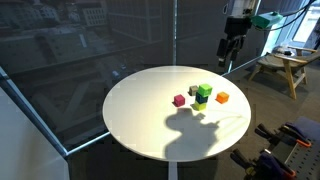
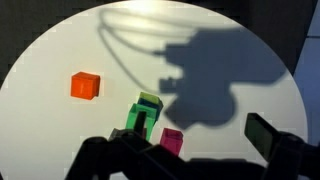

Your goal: Pick up the green block and put it on the blue block top

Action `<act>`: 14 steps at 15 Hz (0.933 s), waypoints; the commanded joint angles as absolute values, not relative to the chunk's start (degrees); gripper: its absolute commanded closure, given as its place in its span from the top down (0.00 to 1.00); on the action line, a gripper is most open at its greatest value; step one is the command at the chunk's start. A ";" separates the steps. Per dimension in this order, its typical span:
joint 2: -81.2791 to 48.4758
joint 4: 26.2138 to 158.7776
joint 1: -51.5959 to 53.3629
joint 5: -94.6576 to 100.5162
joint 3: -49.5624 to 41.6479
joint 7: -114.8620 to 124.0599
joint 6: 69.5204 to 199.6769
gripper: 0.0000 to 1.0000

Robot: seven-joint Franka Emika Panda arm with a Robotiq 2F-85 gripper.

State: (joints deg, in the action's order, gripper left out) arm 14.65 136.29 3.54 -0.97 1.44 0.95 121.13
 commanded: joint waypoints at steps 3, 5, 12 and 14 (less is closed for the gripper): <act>20.15 139.87 3.03 -1.56 1.91 2.34 120.98 1.00; 21.05 140.50 2.96 -1.55 1.97 2.94 120.98 1.00; 19.86 139.95 3.05 -1.18 1.93 2.57 121.01 1.00; 19.73 139.95 3.05 -1.18 1.93 2.57 121.01 1.00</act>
